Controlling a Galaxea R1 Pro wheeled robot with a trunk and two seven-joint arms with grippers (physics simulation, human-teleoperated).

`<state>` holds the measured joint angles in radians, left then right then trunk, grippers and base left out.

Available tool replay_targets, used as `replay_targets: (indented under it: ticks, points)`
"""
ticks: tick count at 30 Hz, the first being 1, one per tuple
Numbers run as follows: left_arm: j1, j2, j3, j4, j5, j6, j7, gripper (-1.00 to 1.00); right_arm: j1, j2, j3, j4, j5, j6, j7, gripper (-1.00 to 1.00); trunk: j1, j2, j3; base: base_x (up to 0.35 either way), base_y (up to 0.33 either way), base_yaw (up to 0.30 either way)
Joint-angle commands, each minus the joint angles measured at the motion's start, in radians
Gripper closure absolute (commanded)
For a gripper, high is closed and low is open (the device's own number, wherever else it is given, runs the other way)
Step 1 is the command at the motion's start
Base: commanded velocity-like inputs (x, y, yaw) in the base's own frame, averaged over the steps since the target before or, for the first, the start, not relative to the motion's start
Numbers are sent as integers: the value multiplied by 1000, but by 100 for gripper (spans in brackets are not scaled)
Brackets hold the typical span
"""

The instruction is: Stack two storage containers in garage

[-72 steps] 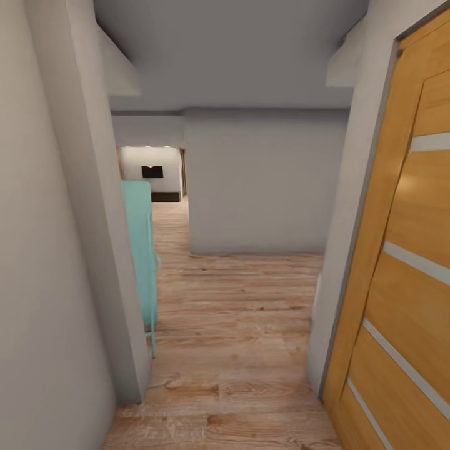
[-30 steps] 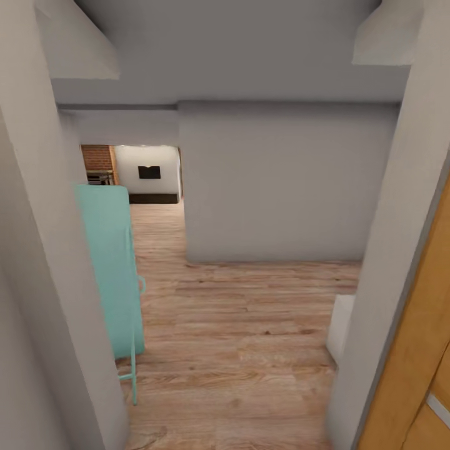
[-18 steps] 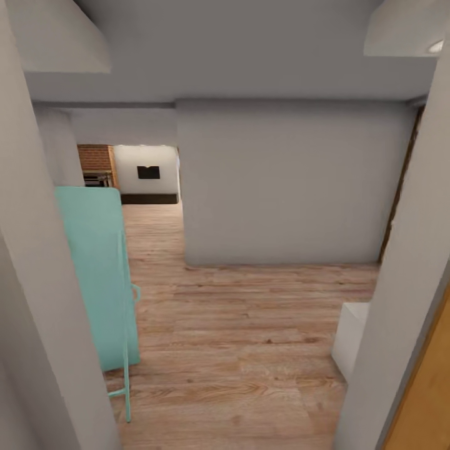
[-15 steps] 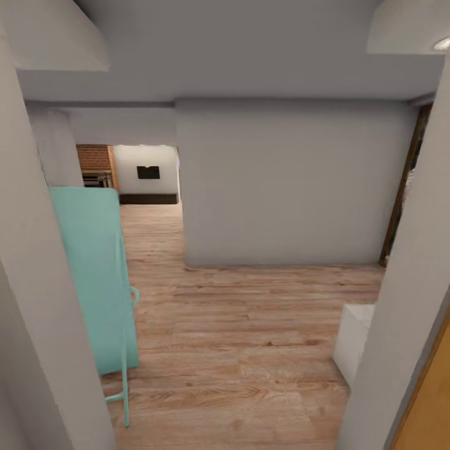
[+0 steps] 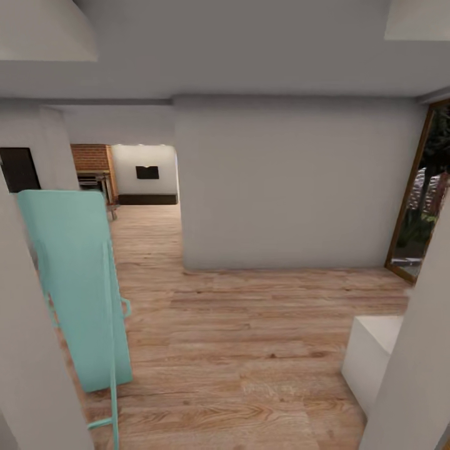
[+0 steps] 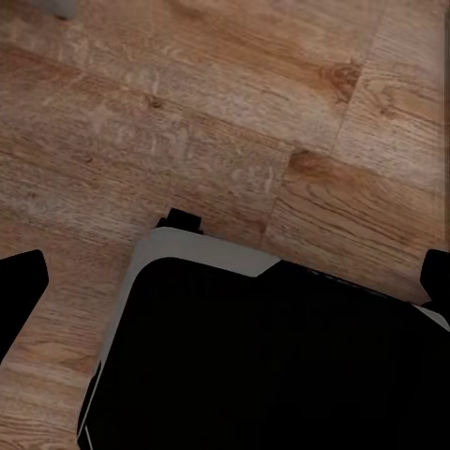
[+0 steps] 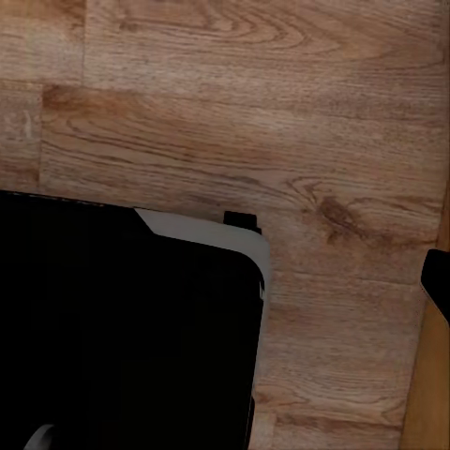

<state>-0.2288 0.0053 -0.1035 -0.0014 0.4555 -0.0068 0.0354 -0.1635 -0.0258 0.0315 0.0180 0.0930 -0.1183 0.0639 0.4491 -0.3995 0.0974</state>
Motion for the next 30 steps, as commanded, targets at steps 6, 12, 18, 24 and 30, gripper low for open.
replay_targets:
  ticks: [6,12,18,24,30]
  points:
    - [0,-1,-9,0,8,-1,3,-100,-1,0,2,2,9,-4,1,-100,1,-1,0,324,0,0]
    - [0,1,-9,0,9,-1,3,-100,-1,0,2,2,9,-4,1,-100,1,-1,0,324,0,0]
    - [-1,1,-9,0,8,-1,3,-100,-1,0,2,2,9,-4,1,-100,1,-1,0,324,0,0]
    - [-1,1,-9,0,8,-1,3,-100,-1,0,2,2,9,-4,1,-100,1,-1,0,324,0,0]
    - [0,0,-9,0,8,-1,3,-100,-1,0,2,2,9,-4,1,-100,1,-1,0,324,0,0]
